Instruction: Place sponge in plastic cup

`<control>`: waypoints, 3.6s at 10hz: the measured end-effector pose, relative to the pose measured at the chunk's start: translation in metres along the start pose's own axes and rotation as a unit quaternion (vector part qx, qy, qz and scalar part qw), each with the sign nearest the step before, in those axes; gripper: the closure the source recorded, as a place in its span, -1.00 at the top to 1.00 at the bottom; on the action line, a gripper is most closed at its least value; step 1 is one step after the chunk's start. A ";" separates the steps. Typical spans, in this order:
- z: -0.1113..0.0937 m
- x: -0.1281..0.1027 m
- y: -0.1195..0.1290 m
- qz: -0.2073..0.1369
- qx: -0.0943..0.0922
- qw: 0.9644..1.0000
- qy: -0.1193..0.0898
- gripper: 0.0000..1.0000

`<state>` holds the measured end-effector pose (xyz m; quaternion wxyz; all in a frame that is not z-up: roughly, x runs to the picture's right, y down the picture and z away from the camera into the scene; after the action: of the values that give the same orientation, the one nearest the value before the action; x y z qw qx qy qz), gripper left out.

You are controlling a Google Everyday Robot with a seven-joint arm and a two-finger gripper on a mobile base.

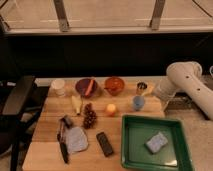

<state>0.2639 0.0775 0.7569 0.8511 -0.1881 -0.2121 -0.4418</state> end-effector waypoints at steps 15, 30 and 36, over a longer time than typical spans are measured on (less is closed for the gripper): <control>0.038 -0.091 0.091 0.080 -0.071 0.991 -0.077 0.46; 0.113 -0.104 0.140 0.116 -0.120 0.971 -0.170 -0.06; 0.047 -0.068 0.129 0.101 -0.102 0.986 -0.083 -1.00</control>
<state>0.3269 0.2166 0.7437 0.8472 -0.3308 -0.2158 -0.3554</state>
